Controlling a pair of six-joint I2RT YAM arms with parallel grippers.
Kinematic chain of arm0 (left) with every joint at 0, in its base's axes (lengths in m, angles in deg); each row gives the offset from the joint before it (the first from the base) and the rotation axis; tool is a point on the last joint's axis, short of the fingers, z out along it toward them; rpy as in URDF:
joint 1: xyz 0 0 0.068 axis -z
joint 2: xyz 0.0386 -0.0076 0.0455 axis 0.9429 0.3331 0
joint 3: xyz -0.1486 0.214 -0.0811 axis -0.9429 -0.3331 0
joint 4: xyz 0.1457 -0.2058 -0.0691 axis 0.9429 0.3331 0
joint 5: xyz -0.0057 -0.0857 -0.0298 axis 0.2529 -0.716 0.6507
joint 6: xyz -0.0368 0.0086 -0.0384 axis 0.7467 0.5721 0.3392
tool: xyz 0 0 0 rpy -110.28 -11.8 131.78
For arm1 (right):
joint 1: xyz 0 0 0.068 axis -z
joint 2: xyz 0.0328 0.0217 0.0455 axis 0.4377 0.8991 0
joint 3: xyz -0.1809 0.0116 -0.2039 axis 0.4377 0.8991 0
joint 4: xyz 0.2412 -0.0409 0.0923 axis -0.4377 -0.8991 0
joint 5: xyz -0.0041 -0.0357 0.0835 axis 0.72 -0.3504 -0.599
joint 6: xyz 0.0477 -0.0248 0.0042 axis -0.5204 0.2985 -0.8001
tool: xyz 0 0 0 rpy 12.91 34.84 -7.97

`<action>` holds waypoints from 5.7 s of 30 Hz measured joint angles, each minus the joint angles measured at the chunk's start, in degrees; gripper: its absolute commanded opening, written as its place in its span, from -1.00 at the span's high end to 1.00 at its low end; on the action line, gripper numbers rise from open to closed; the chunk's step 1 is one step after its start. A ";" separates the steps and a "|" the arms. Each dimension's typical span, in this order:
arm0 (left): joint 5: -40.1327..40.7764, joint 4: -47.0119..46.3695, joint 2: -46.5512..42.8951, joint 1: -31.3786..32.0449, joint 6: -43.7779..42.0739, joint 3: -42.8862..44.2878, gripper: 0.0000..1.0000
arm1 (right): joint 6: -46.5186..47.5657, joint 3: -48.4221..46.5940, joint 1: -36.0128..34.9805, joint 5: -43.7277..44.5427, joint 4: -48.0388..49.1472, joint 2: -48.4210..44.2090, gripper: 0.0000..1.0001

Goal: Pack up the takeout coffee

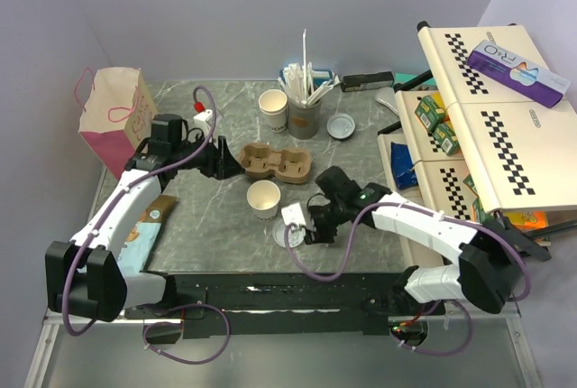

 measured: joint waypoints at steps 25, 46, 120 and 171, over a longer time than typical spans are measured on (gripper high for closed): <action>3.23 1.25 -2.54 -5.70 -1.49 -0.02 -0.22 | 28.65 1.27 -5.40 5.77 2.12 13.51 0.37; 2.34 0.68 1.68 -6.10 -3.74 1.46 -0.22 | 15.76 -21.73 4.87 -1.99 -16.31 7.19 1.00; 6.69 -3.23 1.88 10.93 -16.72 -3.76 -0.63 | -73.59 -32.83 16.39 -32.26 11.82 39.80 0.30; 6.82 -7.52 4.39 11.52 -13.79 -8.09 -0.60 | -57.61 -35.91 11.17 -18.34 -2.71 32.68 0.03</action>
